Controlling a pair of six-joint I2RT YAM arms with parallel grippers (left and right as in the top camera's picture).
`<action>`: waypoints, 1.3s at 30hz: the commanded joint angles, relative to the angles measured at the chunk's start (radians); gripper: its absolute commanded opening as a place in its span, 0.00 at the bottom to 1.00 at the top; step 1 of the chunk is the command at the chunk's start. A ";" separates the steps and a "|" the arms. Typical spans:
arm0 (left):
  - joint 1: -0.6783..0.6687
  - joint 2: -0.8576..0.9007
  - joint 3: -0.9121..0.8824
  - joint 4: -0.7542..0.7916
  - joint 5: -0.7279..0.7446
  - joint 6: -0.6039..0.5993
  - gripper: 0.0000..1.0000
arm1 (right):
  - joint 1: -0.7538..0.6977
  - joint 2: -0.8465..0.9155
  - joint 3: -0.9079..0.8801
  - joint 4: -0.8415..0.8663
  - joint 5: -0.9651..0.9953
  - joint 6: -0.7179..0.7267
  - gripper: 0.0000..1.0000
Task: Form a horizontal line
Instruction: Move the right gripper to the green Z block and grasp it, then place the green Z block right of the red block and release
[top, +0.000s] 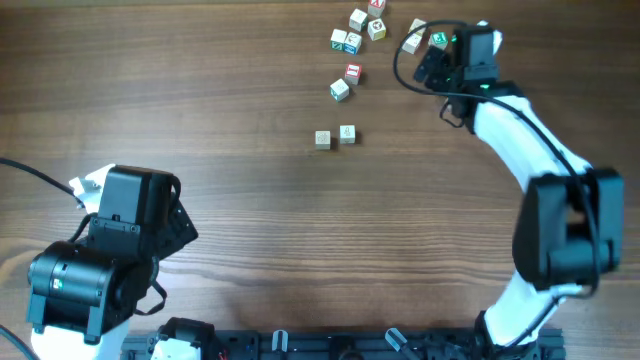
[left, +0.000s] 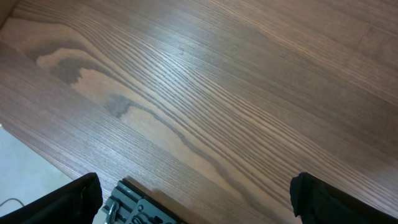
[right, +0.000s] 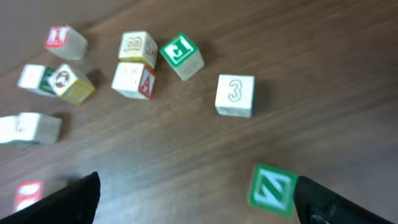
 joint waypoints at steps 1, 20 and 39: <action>0.008 -0.006 -0.004 0.002 -0.016 -0.021 1.00 | 0.000 0.051 0.019 0.086 0.018 0.019 0.99; 0.008 -0.006 -0.004 0.002 -0.016 -0.021 1.00 | -0.042 0.196 0.045 -0.055 0.043 0.045 0.53; 0.008 -0.006 -0.004 0.002 -0.016 -0.021 1.00 | 0.066 -0.002 0.026 -0.257 -0.290 -0.164 0.27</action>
